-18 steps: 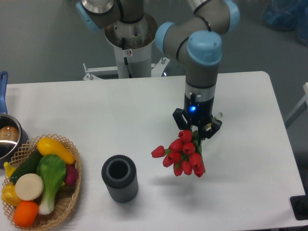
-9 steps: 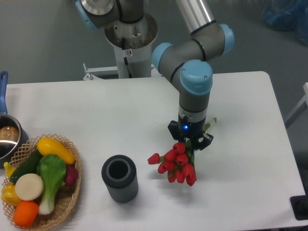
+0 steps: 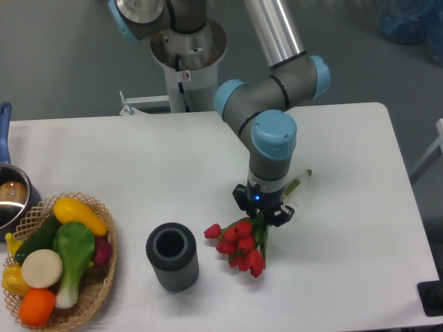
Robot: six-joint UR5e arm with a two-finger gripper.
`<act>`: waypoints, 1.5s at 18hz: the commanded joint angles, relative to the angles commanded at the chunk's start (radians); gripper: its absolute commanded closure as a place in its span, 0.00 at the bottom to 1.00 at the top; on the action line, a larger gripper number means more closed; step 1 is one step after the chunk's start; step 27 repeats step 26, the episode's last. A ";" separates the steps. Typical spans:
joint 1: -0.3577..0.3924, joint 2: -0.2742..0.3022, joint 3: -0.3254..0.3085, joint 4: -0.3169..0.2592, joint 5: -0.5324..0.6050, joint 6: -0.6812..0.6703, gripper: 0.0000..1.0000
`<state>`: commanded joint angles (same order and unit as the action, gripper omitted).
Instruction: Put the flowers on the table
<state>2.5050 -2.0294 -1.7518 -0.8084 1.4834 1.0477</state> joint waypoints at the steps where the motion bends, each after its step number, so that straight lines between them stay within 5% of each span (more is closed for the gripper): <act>1: 0.000 0.000 0.002 0.000 -0.002 0.002 0.61; 4: 0.000 -0.002 0.009 0.000 -0.002 0.005 0.27; 9: 0.008 0.009 0.046 0.006 -0.005 -0.005 0.00; 18: 0.089 0.067 0.126 0.002 -0.077 -0.072 0.00; 27: 0.097 0.097 0.110 -0.014 -0.071 0.005 0.00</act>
